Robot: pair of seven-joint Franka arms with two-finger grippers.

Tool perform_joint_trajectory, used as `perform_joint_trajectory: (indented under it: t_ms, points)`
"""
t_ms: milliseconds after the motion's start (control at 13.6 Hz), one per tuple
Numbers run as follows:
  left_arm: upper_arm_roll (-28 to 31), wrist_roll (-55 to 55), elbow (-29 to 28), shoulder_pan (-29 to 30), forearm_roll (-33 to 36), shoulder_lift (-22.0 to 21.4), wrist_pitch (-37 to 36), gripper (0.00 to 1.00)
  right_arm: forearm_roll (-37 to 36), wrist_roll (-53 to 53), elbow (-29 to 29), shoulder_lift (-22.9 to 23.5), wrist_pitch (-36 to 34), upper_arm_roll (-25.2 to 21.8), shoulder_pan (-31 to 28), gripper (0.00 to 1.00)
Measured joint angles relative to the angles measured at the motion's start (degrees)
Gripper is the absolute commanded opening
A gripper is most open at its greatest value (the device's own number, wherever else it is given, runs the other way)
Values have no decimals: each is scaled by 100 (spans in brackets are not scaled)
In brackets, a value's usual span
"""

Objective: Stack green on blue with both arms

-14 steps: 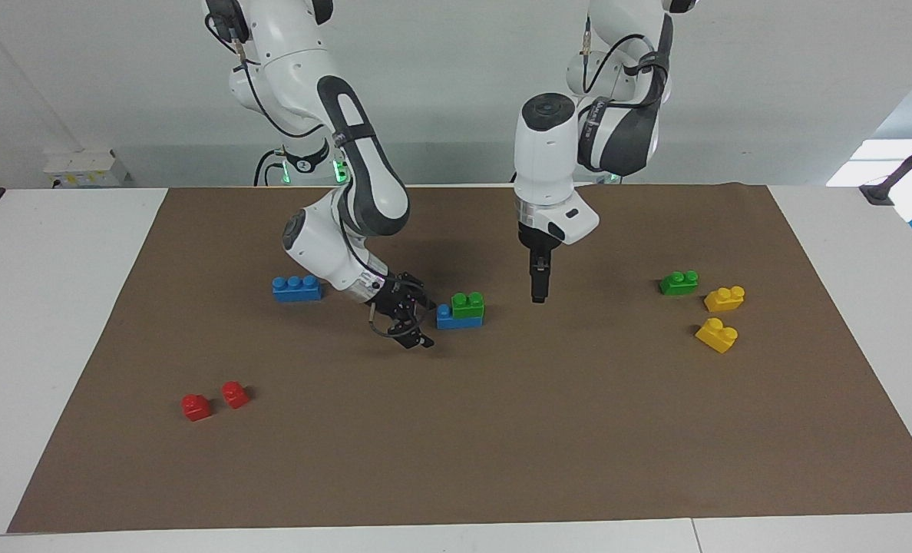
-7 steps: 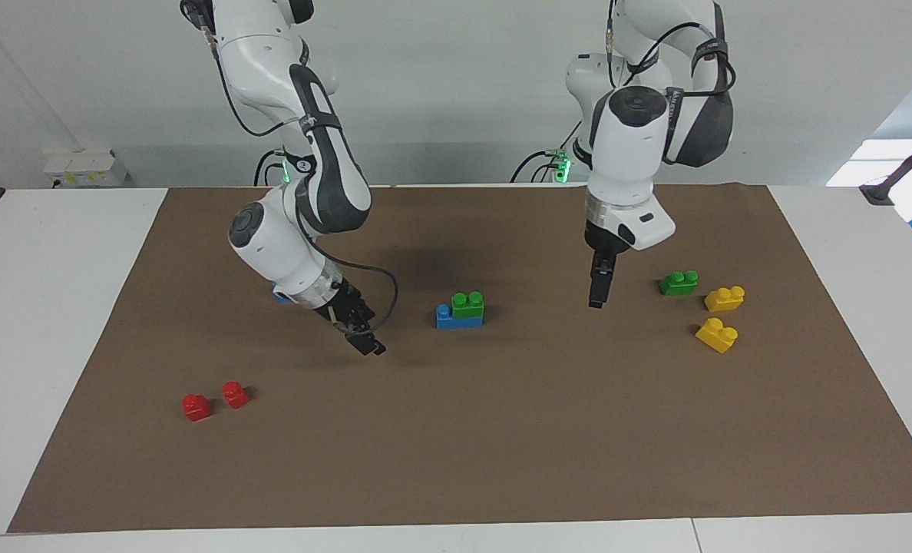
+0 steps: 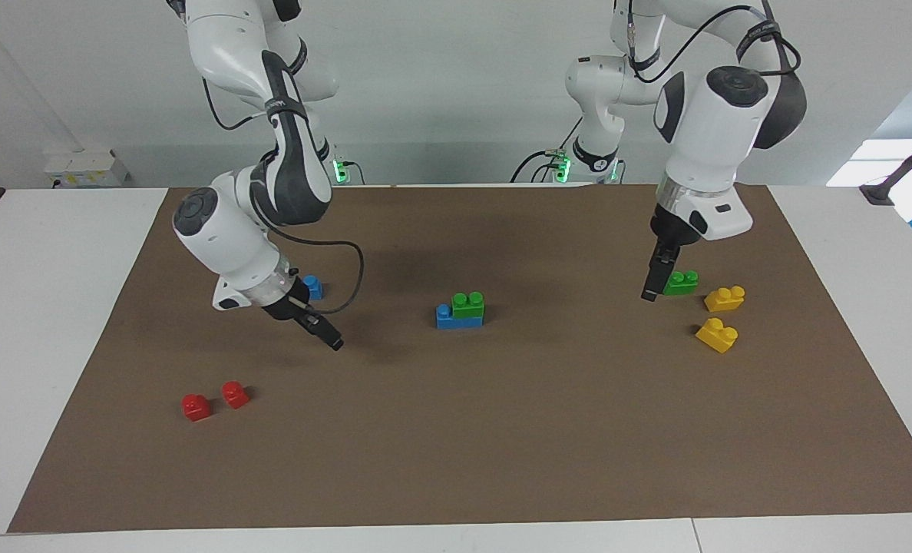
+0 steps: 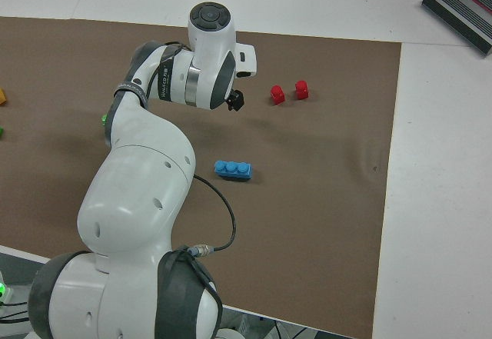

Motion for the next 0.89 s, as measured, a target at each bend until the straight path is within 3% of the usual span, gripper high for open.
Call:
perform_joint_trajectory:
  t_ms: [590, 885]
  points:
    - [18, 3470, 513, 555, -17, -30, -947, 100, -499, -1238, 56, -1436, -1261, 3, -3, 100]
    - [22, 4549, 831, 638, -17, -19, -1579, 100, -577, -1608, -8, -1615, -1374, 1, -225, 100]
